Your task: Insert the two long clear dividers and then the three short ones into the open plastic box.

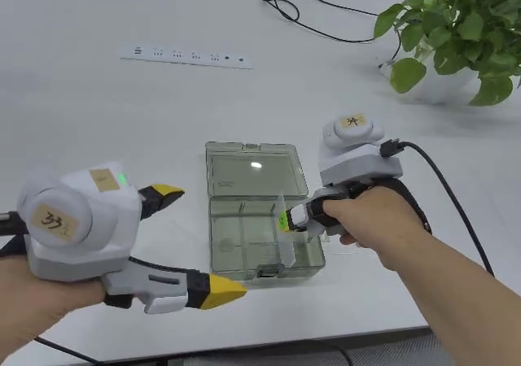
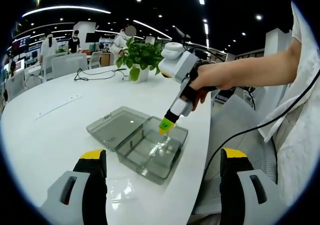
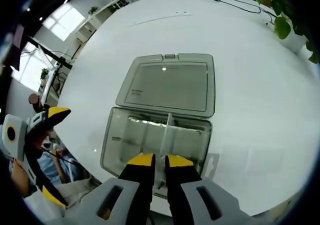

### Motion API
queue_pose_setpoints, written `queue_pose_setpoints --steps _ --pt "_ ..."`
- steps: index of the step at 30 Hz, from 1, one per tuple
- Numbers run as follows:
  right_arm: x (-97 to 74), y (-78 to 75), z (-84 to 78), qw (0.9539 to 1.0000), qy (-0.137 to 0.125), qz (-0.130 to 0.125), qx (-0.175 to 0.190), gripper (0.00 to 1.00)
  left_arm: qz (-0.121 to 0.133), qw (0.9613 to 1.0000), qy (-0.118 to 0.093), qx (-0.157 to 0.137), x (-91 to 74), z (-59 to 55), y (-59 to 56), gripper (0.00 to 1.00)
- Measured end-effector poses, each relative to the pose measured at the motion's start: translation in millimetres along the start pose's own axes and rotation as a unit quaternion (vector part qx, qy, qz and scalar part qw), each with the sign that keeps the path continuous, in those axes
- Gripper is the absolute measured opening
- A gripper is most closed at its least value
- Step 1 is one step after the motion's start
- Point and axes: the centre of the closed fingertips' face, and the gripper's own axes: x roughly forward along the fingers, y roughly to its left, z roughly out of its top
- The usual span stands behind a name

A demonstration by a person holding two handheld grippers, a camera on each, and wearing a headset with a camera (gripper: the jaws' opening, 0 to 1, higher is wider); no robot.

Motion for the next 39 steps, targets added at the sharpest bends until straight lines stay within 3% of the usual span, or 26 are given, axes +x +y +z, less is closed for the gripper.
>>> queue_pose_setpoints --steps 21,34,39 --pt "10.5 -4.3 -5.2 0.9996 -0.007 0.029 -0.002 0.10 0.016 0.9998 -0.004 -0.008 -3.9 1.6 1.8 0.96" --pt "2.8 0.9 -2.4 0.9974 -0.029 0.065 -0.010 0.11 0.039 0.9991 -0.004 -0.016 -11.6 1.3 3.8 0.96" --pt "-4.4 5.4 1.4 0.9959 -0.041 0.076 -0.029 0.14 0.047 0.9987 -0.007 -0.020 -13.0 2.0 2.8 0.96"
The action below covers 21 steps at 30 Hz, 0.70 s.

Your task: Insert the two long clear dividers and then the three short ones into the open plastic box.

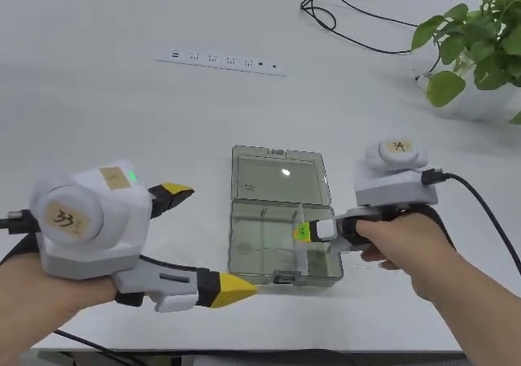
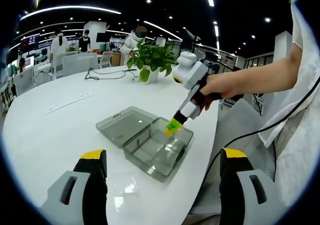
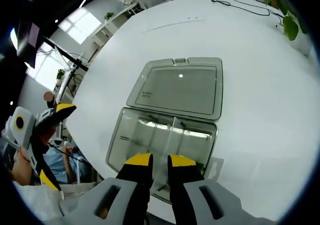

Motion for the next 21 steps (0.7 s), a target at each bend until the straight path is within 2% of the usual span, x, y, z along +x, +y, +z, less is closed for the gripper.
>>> queue_pose_setpoints --steps 6,9,21 --pt "-7.3 2.3 4.2 0.9997 -0.014 0.004 -0.020 0.19 0.007 1.0000 -0.002 -0.004 -2.0 -0.9 -0.6 0.96" --pt "-12.8 2.6 11.7 0.9982 -0.035 0.000 -0.048 0.25 0.009 0.9999 -0.004 -0.005 -4.0 -1.6 -0.6 0.96" --pt "-36.9 13.2 22.6 0.9934 -0.081 0.028 -0.076 0.32 0.019 0.9998 -0.003 -0.007 -9.7 -2.7 -0.4 0.96"
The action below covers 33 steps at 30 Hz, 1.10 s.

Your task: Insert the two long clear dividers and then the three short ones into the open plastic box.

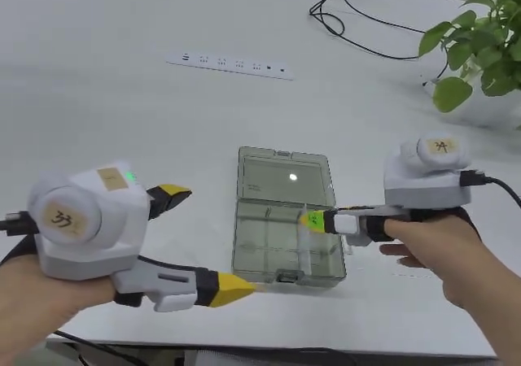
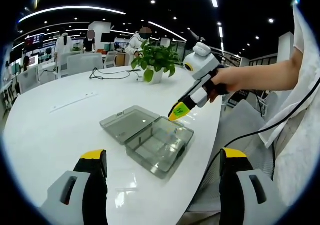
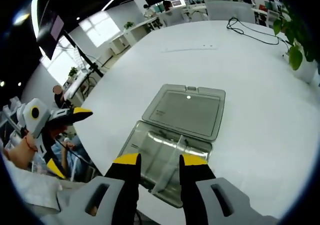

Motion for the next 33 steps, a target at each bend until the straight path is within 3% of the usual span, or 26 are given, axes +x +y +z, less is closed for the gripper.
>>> queue_pose_setpoints --steps 9,15,16,18,19,21,23,24,33 --pt "-17.1 6.3 5.9 0.9992 -0.025 0.020 -0.024 0.38 0.009 1.0000 0.002 0.001 -2.5 1.3 2.7 0.95" --pt "-29.2 13.5 6.3 0.9949 -0.044 0.035 -0.084 0.44 0.023 0.9997 0.008 -0.004 -5.6 -0.8 9.1 0.95" --pt "-31.3 17.2 10.5 0.9908 -0.058 0.043 -0.114 0.46 0.025 0.9996 0.010 -0.005 -6.1 -1.9 10.2 0.95" --pt "-34.5 16.9 5.6 0.9899 -0.046 0.038 -0.129 0.50 0.028 0.9995 0.014 -0.006 -6.5 -3.7 11.7 0.94" --pt "-36.4 19.7 7.1 0.9860 -0.054 0.044 -0.152 0.51 0.031 0.9994 0.016 -0.005 -6.7 -4.5 13.0 0.94" --pt "-39.0 19.0 3.1 0.9859 -0.048 0.044 -0.154 0.53 0.036 0.9991 0.021 -0.013 -6.9 -6.5 15.6 0.93" --pt "-43.0 20.4 5.3 0.9801 -0.063 0.052 -0.181 0.54 0.042 0.9984 0.032 -0.022 -7.2 -10.3 19.5 0.92" --pt "-44.7 19.6 3.0 0.9802 -0.060 0.051 -0.181 0.55 0.045 0.9981 0.034 -0.023 -7.3 -11.2 21.3 0.91" --pt "-60.5 14.4 1.3 0.9656 -0.089 0.066 -0.235 0.64 0.069 0.9937 0.076 -0.045 -7.1 -28.5 35.2 0.85"
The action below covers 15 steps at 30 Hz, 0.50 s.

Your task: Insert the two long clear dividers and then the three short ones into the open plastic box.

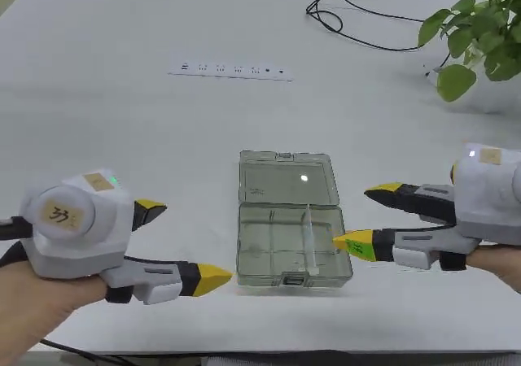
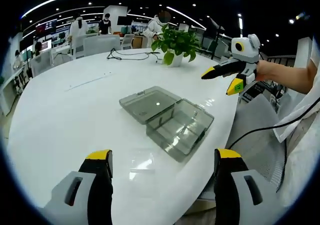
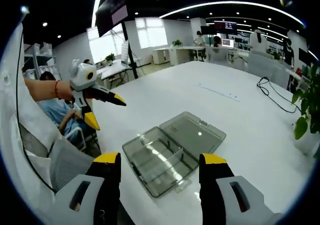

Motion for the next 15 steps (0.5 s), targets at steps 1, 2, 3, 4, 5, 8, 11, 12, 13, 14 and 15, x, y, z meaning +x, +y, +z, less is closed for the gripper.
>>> queue_pose_setpoints --steps 1,2,3,4,5,8,11,12,13,14,15 --pt "-2.0 -0.2 -0.2 1.0000 -0.004 0.002 -0.007 0.66 0.004 1.0000 0.007 -0.005 0.9 -2.7 1.9 0.84" --pt "-3.5 -0.1 -0.5 0.9999 -0.007 0.003 -0.012 0.67 0.006 0.9999 0.013 -0.007 1.6 -4.9 3.4 0.83" --pt "-5.4 0.1 -0.6 0.9997 -0.012 0.006 -0.023 0.67 0.011 0.9996 0.023 -0.010 2.6 -8.6 5.2 0.82" --pt "-6.7 0.2 -1.4 0.9995 -0.014 0.007 -0.027 0.68 0.012 0.9994 0.030 -0.011 3.5 -11.1 6.2 0.81" --pt "-8.4 -0.5 -4.2 0.9995 -0.013 0.008 -0.029 0.69 0.014 0.9991 0.038 -0.012 5.2 -14.5 7.1 0.81" --pt "-11.6 -3.2 -10.8 0.9990 -0.014 0.009 -0.041 0.70 0.020 0.9976 0.065 -0.018 7.9 -25.1 11.0 0.78" --pt "-14.2 -4.6 -17.7 0.9987 -0.013 0.010 -0.048 0.72 0.023 0.9967 0.075 -0.019 12.1 -31.7 14.6 0.77" --pt "-15.7 -4.8 -21.5 0.9984 -0.011 0.011 -0.054 0.72 0.025 0.9961 0.082 -0.021 13.4 -35.1 15.6 0.76" --pt "-16.7 -5.2 -23.9 0.9981 -0.010 0.010 -0.061 0.72 0.026 0.9956 0.088 -0.022 14.3 -37.2 16.4 0.75" --pt "-18.2 -5.4 -27.2 0.9977 -0.008 0.011 -0.067 0.72 0.028 0.9947 0.096 -0.025 14.8 -40.3 17.2 0.74" --pt "-18.6 -5.3 -28.1 0.9976 -0.008 0.011 -0.068 0.73 0.029 0.9941 0.100 -0.028 16.0 -42.2 17.9 0.72"
